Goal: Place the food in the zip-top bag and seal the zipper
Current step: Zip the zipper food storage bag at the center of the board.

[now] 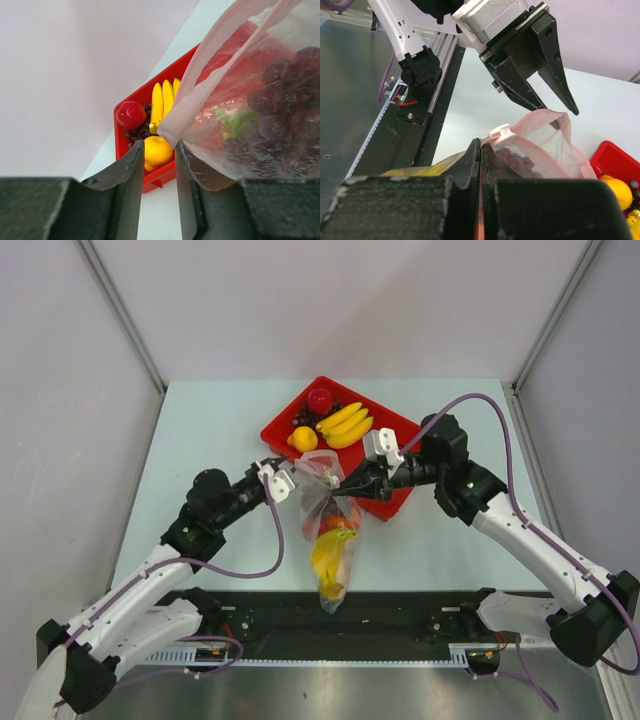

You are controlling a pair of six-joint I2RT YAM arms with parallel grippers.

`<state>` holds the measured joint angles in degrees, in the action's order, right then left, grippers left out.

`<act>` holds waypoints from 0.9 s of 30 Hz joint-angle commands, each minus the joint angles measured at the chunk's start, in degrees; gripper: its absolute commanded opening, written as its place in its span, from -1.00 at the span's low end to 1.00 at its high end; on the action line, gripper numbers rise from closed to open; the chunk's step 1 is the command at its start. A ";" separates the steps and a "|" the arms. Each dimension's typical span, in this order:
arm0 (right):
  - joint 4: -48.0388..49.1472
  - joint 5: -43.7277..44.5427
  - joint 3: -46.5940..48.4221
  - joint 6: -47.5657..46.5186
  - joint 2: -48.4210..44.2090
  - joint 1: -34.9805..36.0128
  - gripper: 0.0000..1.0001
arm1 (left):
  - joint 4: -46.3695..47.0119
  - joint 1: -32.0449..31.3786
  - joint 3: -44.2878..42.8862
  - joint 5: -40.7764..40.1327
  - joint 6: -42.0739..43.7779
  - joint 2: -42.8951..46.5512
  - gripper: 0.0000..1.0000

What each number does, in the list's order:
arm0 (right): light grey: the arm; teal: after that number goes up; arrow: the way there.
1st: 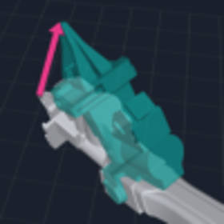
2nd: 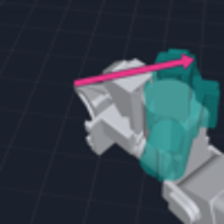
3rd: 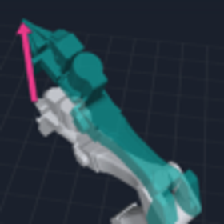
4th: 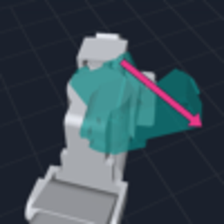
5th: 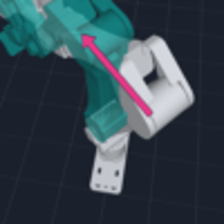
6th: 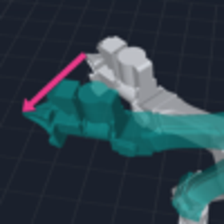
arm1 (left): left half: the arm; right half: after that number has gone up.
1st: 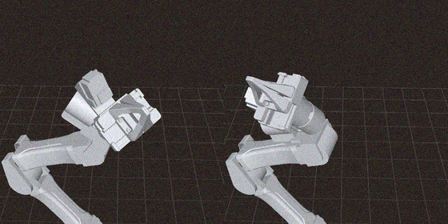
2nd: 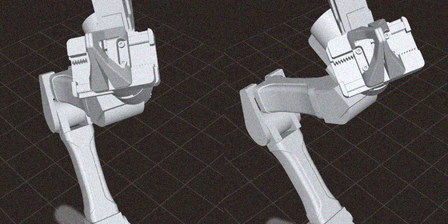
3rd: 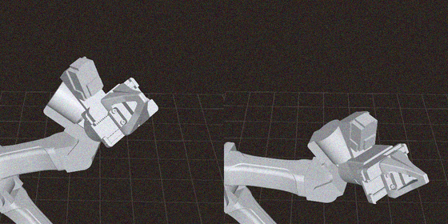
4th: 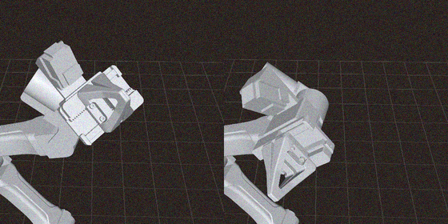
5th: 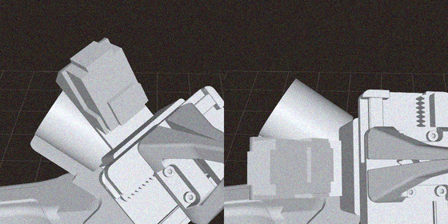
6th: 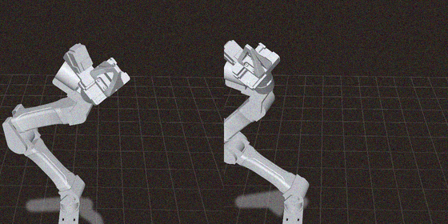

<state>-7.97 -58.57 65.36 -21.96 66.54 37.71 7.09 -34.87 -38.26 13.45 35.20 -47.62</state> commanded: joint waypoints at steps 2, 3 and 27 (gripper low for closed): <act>6.21 -1.55 4.07 0.86 -0.10 0.96 -1.00 | 5.12 -0.63 -0.06 0.43 -3.20 -0.55 -0.25; 6.38 -1.73 4.16 0.86 -0.01 1.04 -1.00 | 5.39 -0.72 -0.32 0.52 -3.47 -1.24 -0.24; -8.10 -4.54 5.04 -17.06 -0.36 -8.71 -1.00 | -63.37 2.00 -17.01 35.60 38.96 -0.62 -1.00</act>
<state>-15.66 -60.73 66.54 -32.01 67.70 31.05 -30.76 -33.08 -48.58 42.11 59.86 -44.34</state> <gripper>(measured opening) 0.009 0.005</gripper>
